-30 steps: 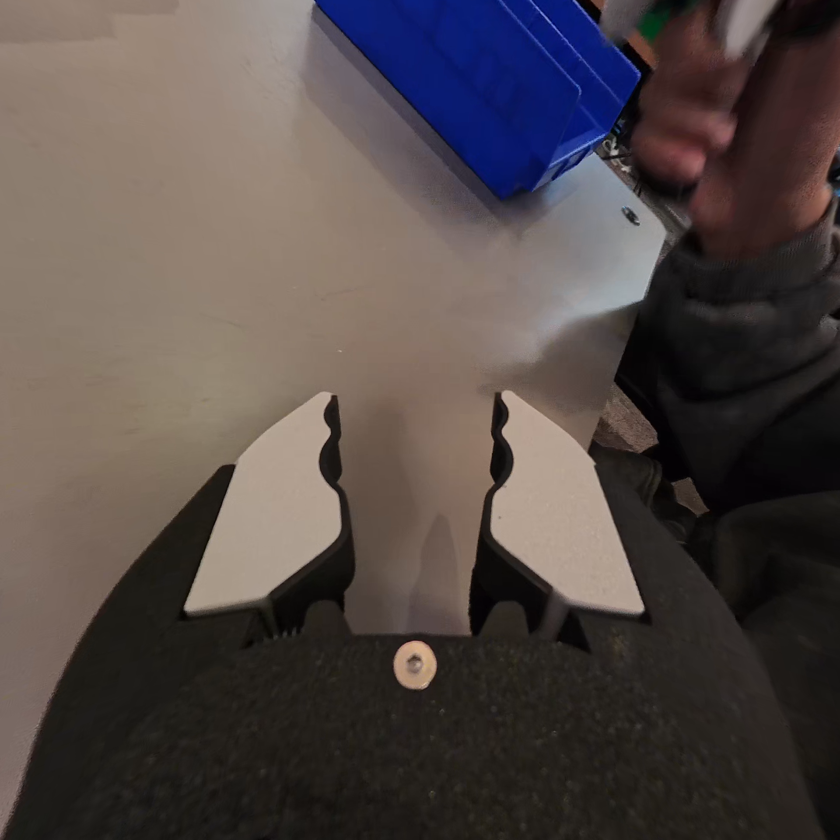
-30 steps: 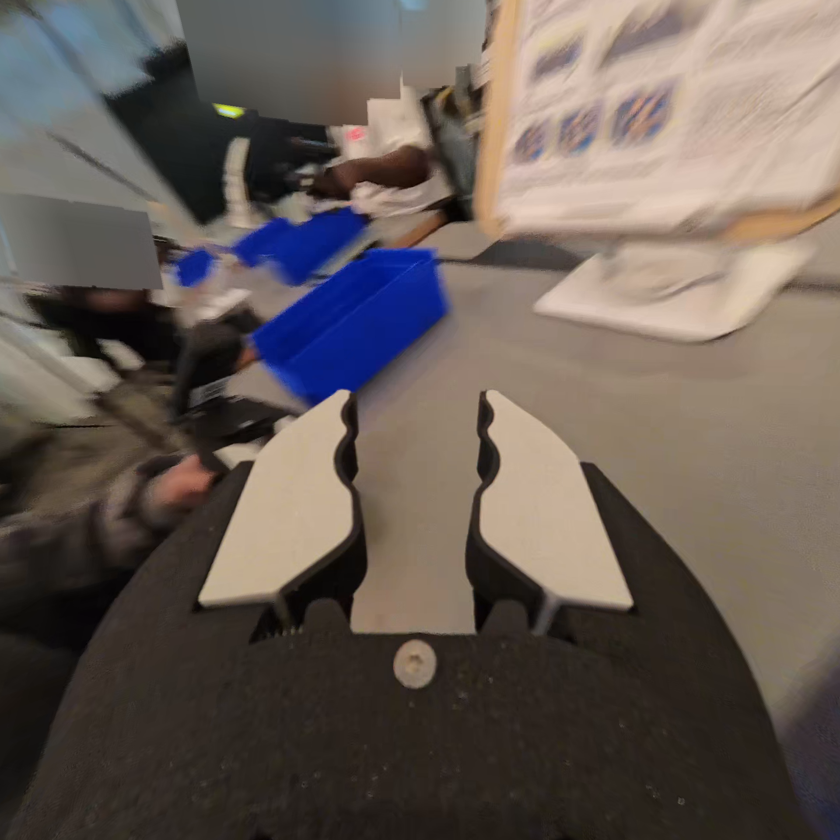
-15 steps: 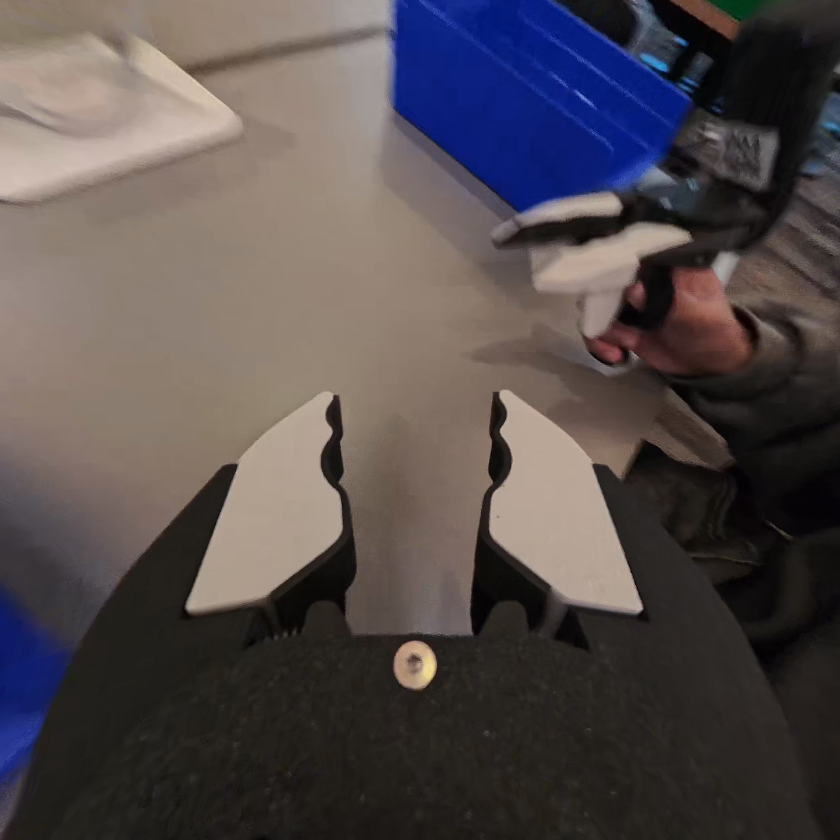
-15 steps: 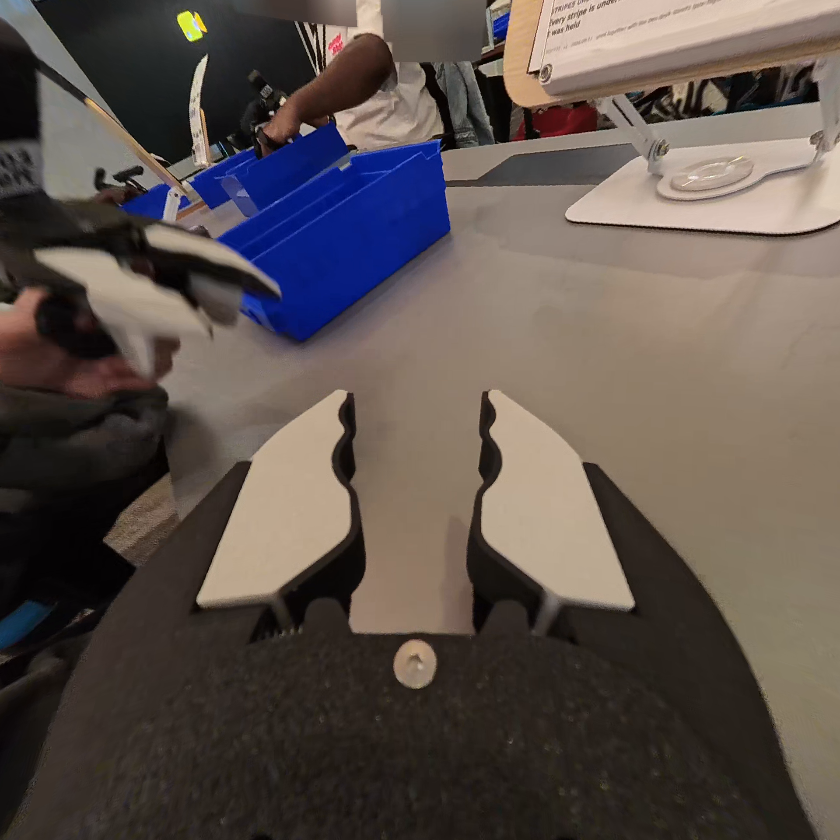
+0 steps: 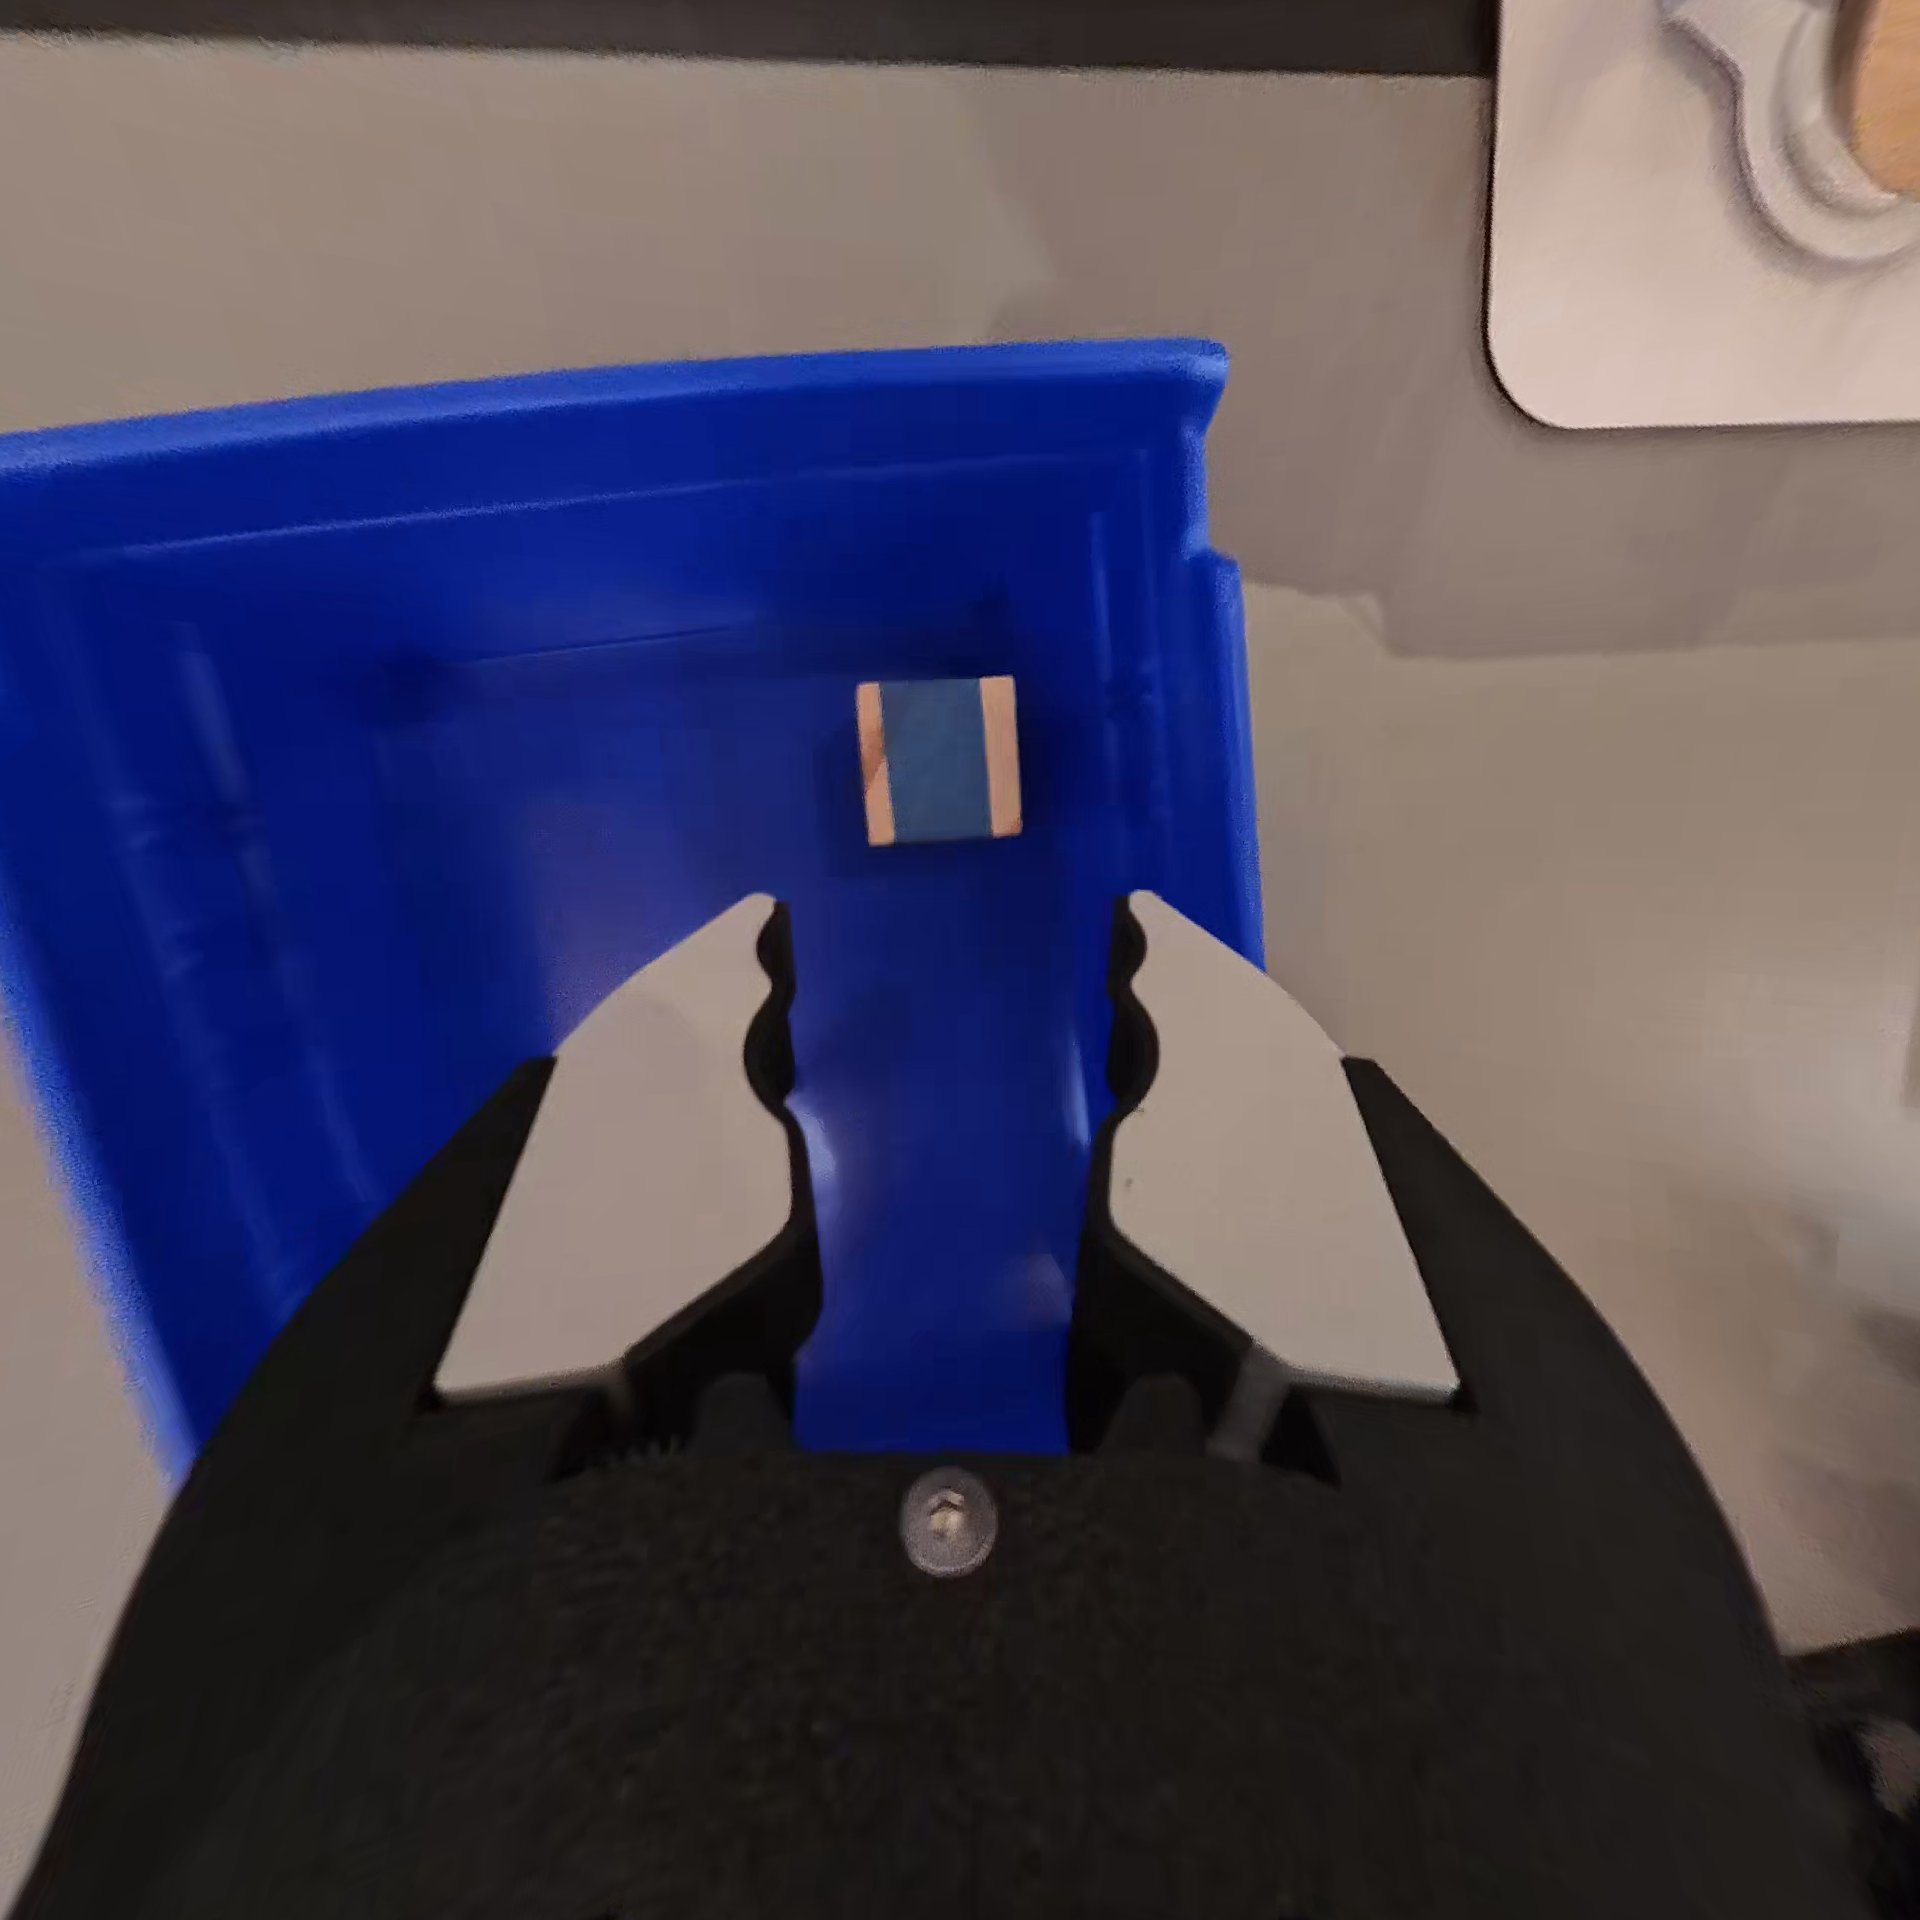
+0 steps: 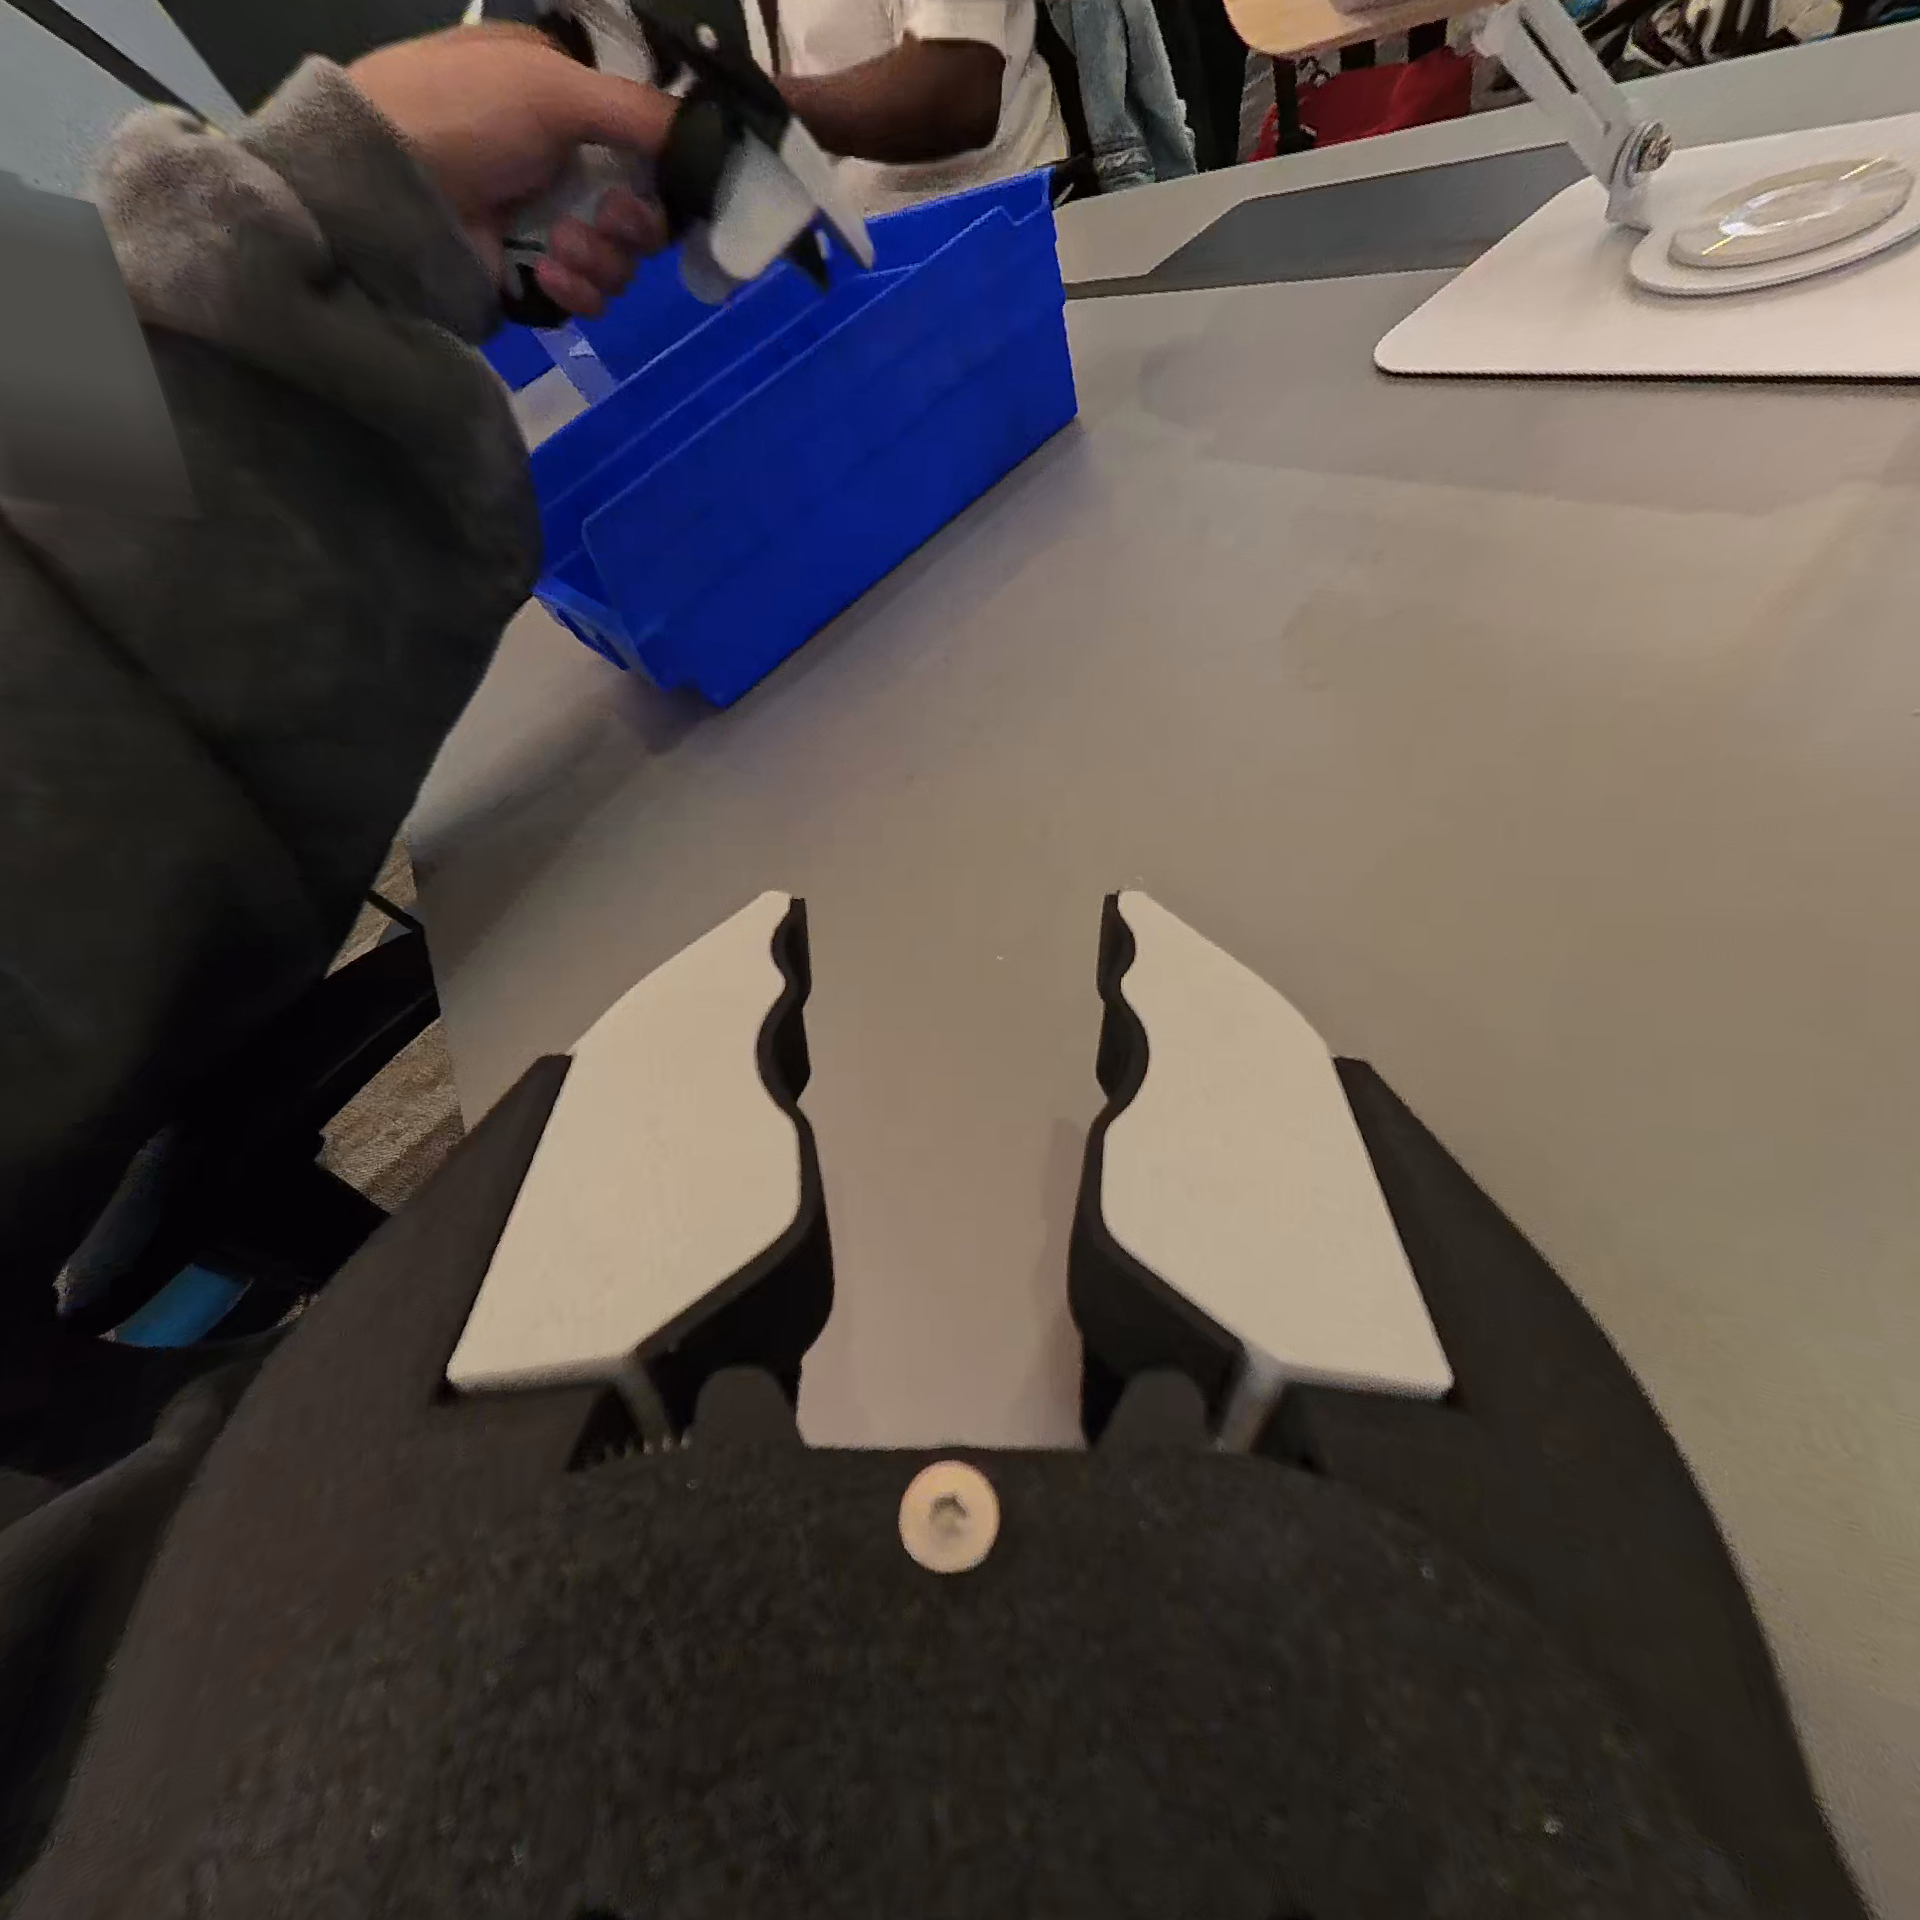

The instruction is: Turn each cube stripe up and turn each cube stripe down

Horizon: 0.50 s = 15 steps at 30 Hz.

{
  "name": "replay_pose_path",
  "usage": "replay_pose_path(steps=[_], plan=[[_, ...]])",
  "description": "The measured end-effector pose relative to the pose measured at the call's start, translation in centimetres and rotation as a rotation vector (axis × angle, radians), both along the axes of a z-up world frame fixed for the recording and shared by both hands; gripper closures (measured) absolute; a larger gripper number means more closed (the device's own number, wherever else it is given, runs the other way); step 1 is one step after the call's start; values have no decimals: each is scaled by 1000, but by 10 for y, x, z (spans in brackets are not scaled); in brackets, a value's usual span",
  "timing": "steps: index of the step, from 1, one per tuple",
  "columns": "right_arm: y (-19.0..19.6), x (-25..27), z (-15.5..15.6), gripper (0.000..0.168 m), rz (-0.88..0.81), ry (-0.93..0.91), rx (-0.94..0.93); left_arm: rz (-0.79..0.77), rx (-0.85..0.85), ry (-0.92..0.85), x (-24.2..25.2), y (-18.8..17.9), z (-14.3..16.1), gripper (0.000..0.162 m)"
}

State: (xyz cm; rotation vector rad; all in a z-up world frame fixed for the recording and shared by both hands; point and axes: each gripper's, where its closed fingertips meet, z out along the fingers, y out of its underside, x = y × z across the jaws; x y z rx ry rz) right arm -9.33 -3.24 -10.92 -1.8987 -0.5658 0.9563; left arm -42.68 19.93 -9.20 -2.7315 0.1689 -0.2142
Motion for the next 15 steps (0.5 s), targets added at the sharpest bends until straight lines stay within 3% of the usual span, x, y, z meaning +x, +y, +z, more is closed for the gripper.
replay_pose_path(steps=[9, 10, 15], plan=[[3, 0, -11, 115, 6, 13, -65, -5, -163, -13, 5, 26, -74, 108], [3, -1, -12, 115, 9, 12, -69, -9, -171, -62, 11, 26, -76, 119], [2, -4, -14, 115, 19, 4, -77, -9, -151, 56, -6, 24, -74, 119]])
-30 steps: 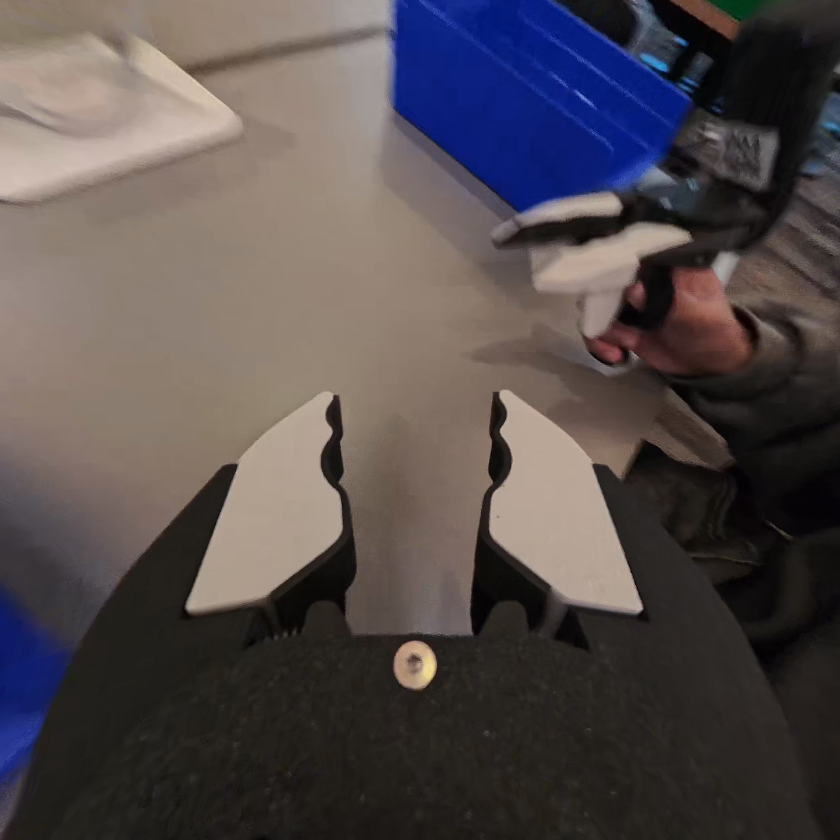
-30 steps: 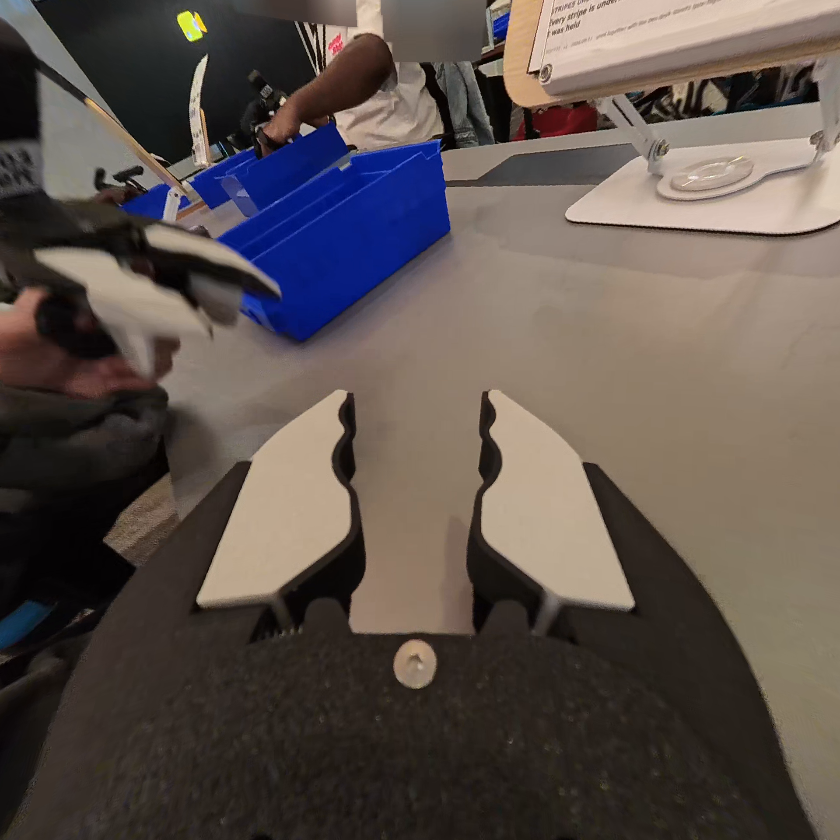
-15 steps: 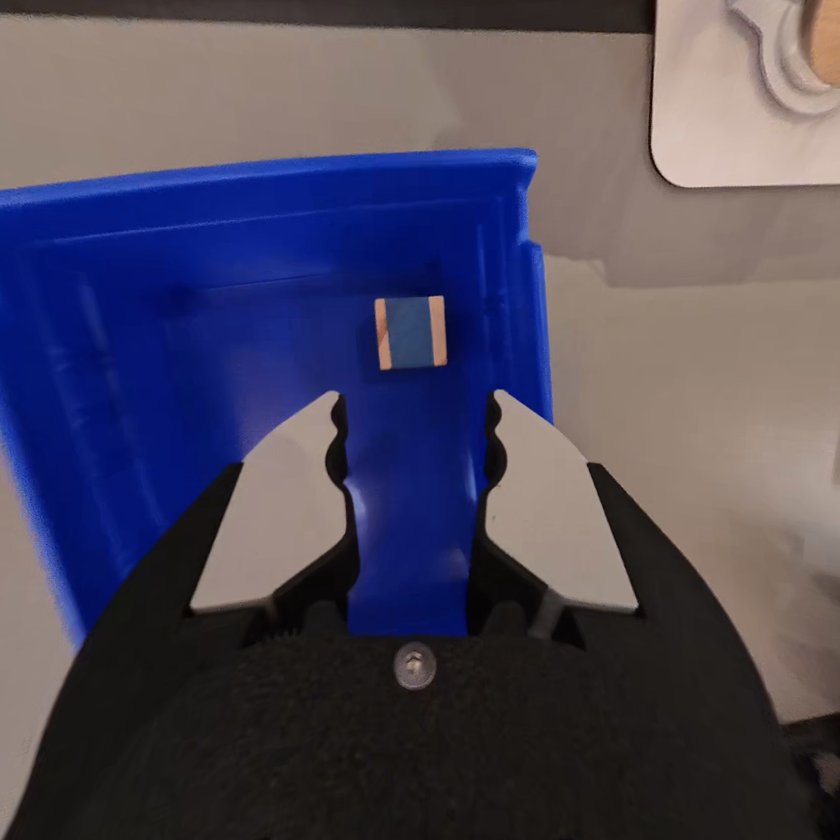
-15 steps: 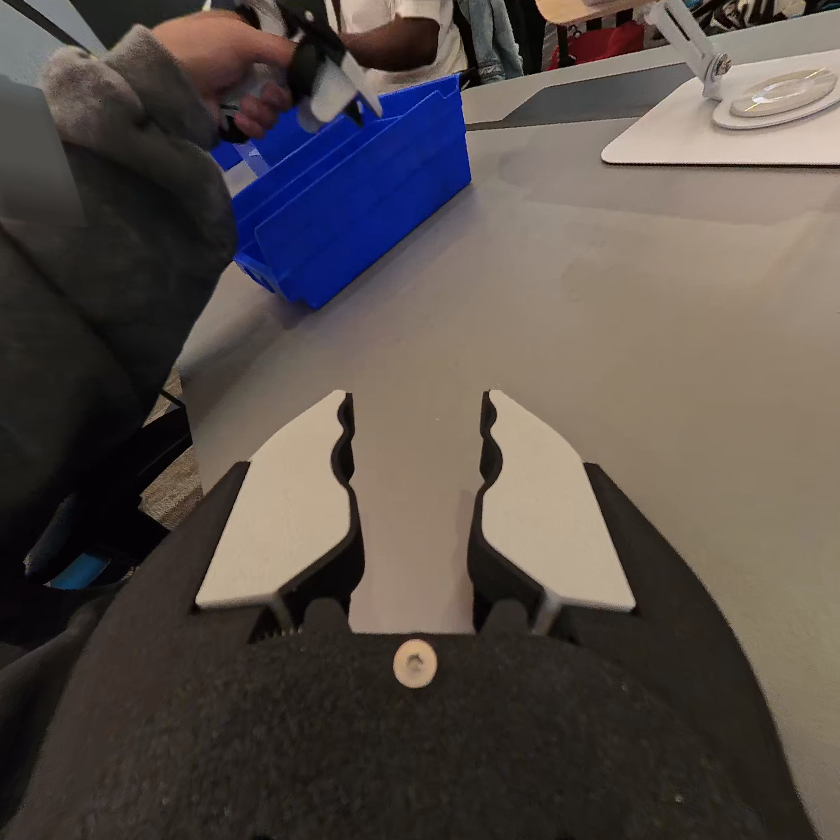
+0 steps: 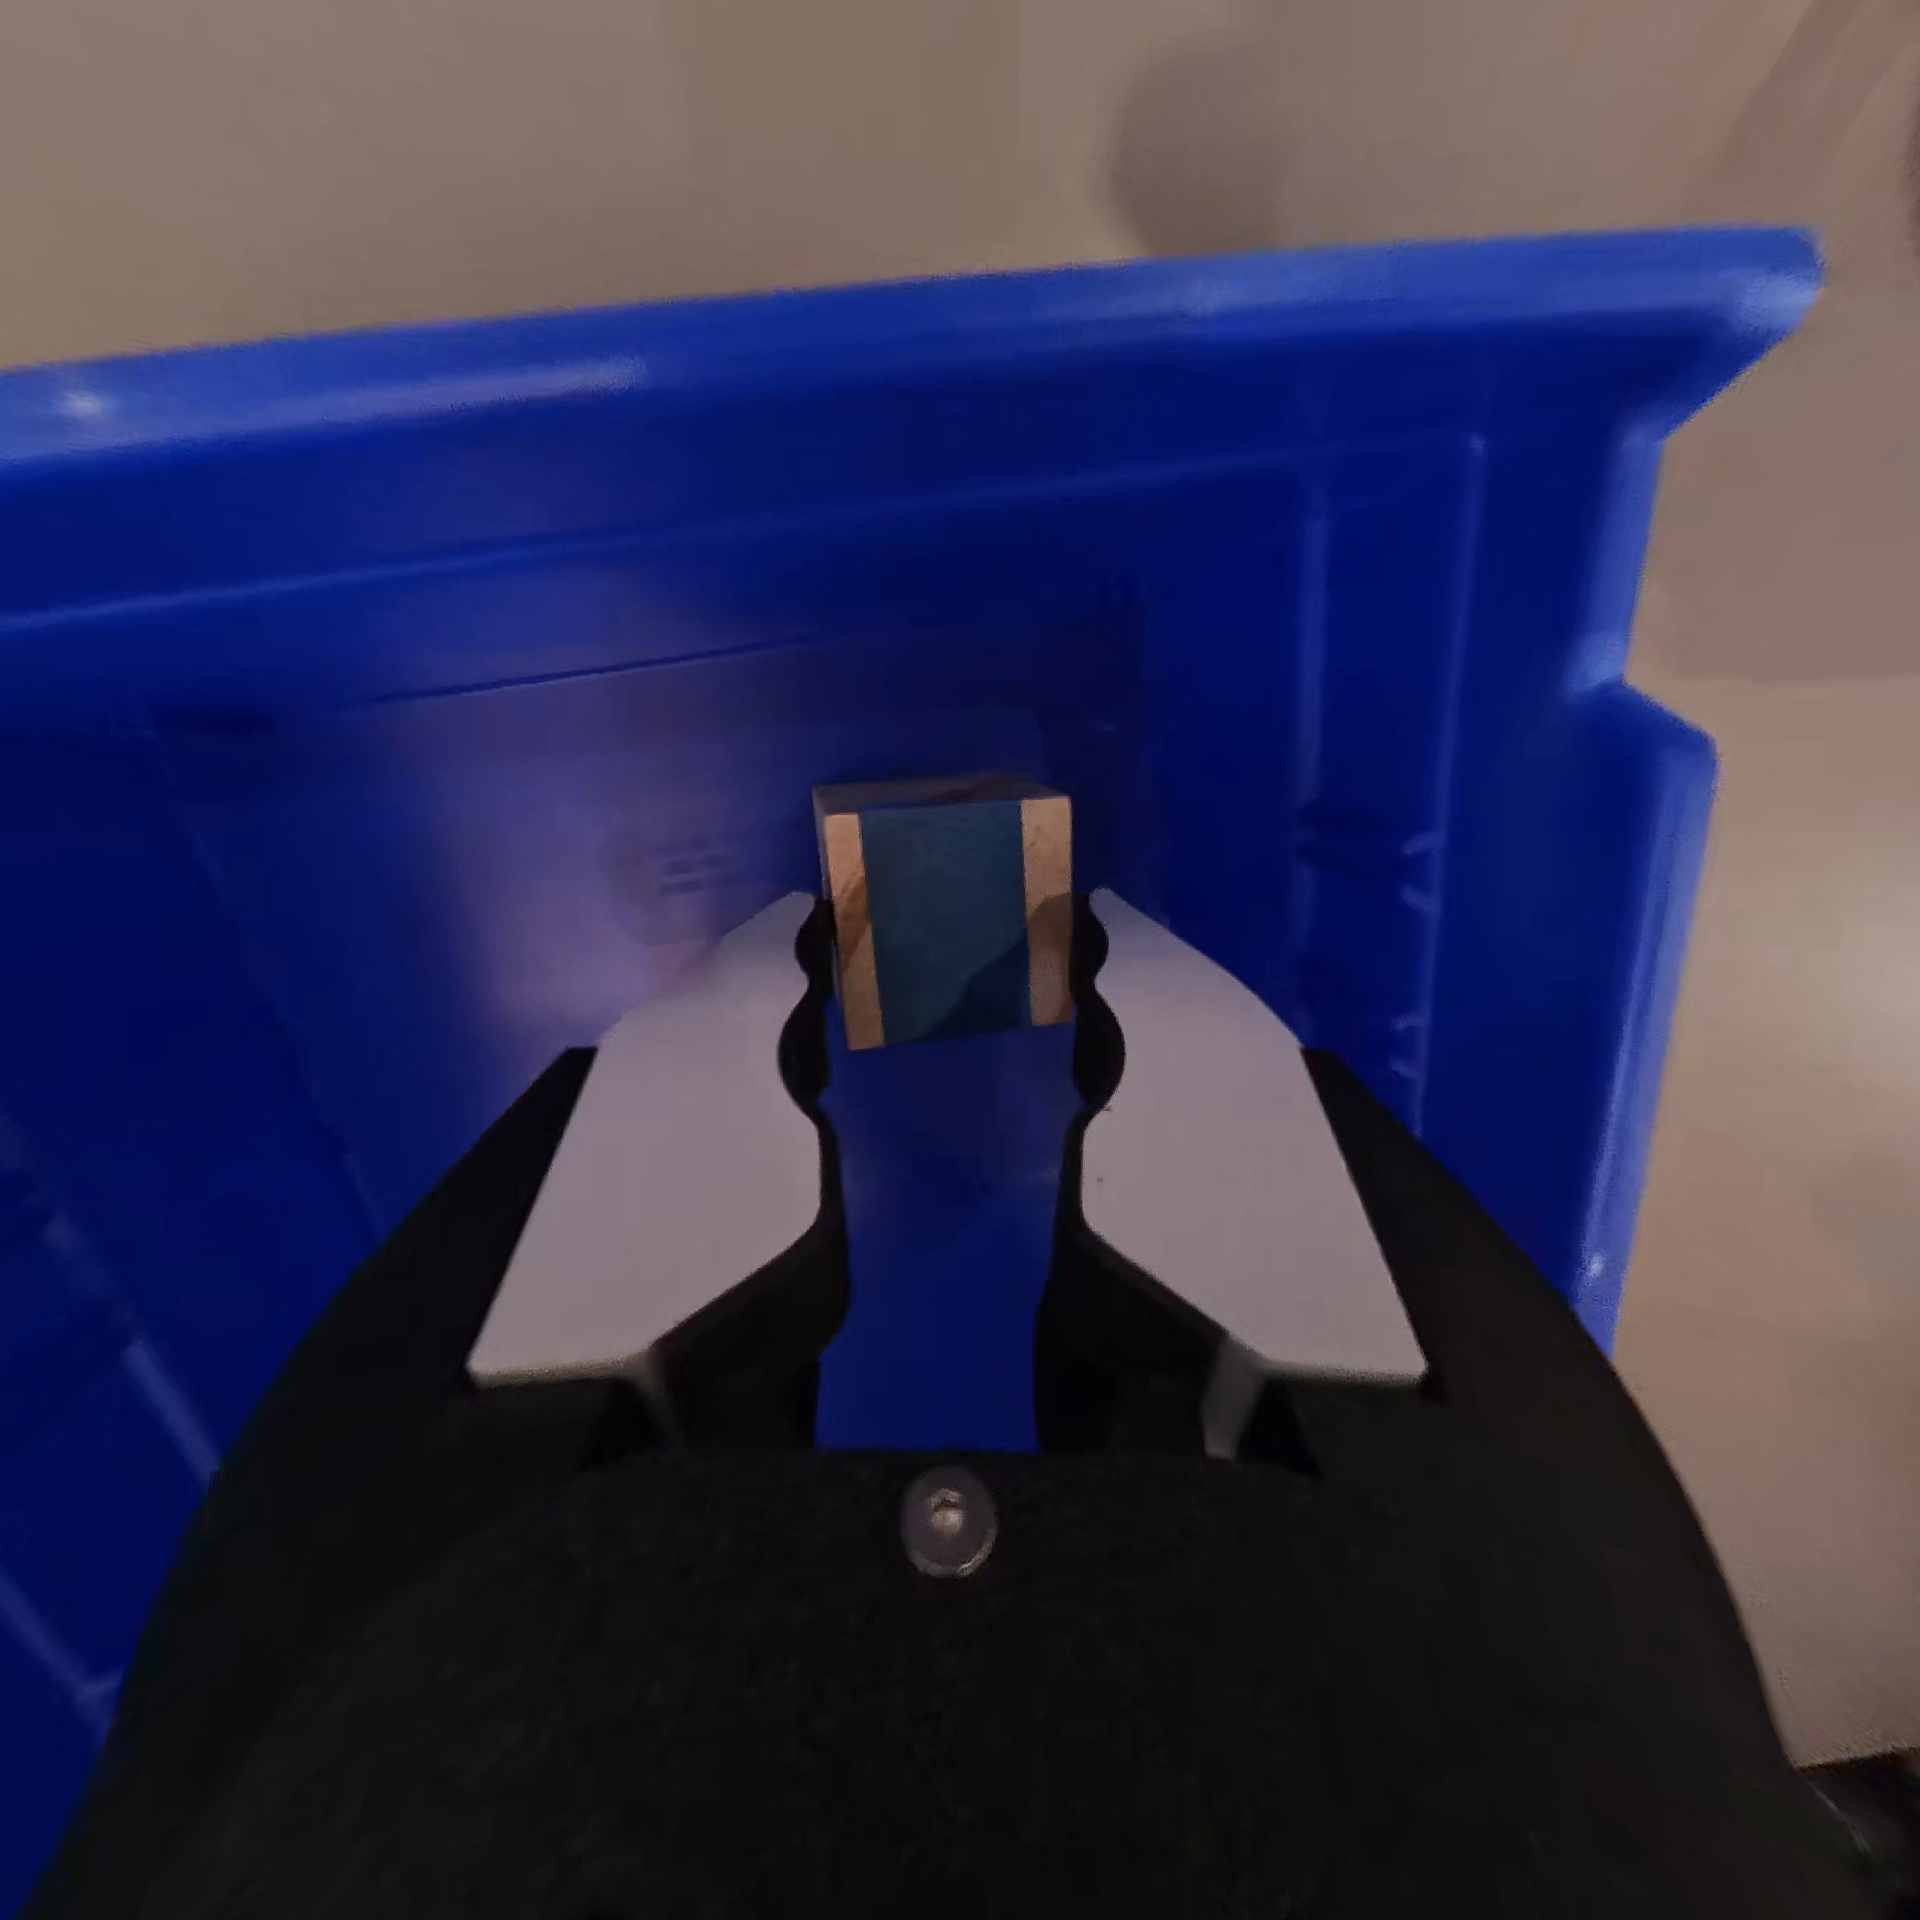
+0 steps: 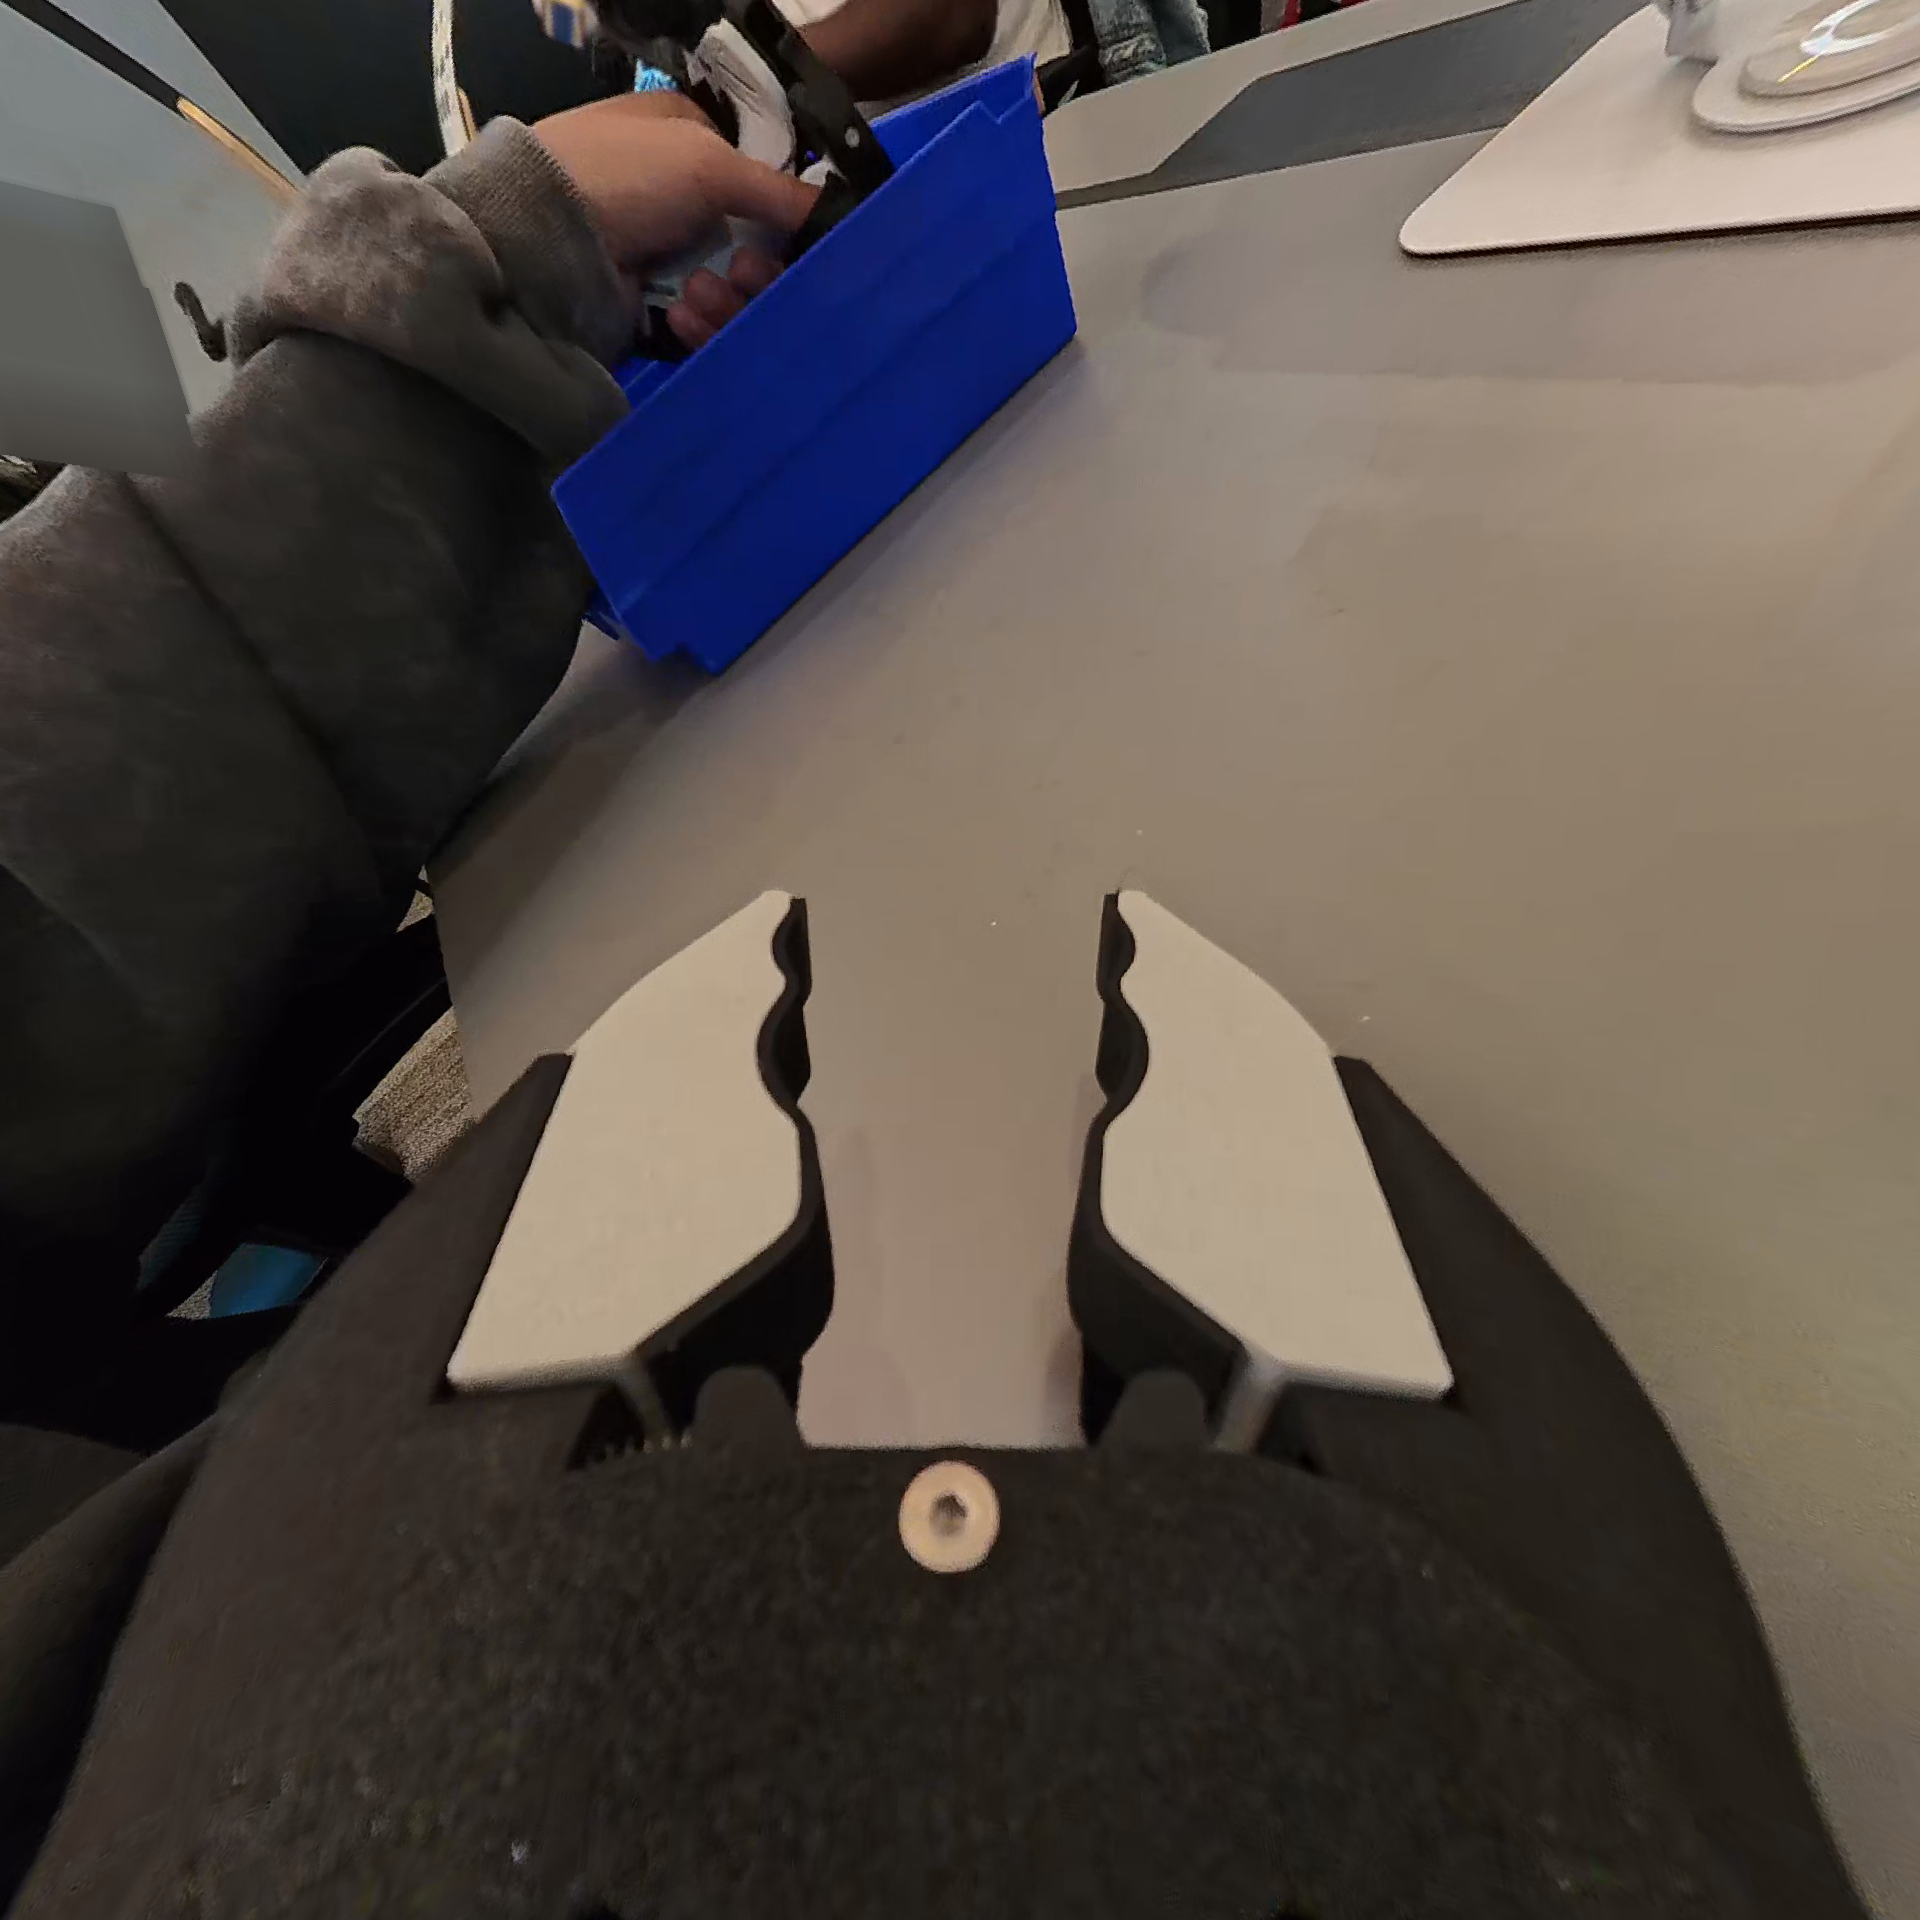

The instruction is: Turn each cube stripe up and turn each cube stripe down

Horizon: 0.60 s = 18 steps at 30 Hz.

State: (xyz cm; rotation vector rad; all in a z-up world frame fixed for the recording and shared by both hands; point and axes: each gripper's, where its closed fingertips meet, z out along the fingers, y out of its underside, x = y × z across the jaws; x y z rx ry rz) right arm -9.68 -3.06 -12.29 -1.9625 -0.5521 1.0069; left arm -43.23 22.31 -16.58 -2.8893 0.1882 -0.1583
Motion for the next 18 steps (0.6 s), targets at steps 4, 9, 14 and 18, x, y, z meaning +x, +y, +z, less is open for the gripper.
replay_pose_path(steps=[4, 9, 14, 18], plan=[[1, 2, 2, 115, -3, 2, 2, -12, 40, 7, -8, -8, 18, 119], [4, 10, 12, 116, -28, 23, 21, -67, 207, -130, 5, -34, 81, 119], [9, 18, 20, 116, -59, 55, 34, -183, 360, -214, 50, -80, 127, 119], [10, 21, 23, 117, -61, 89, 32, -330, 412, -451, 133, -120, 146, 119]])
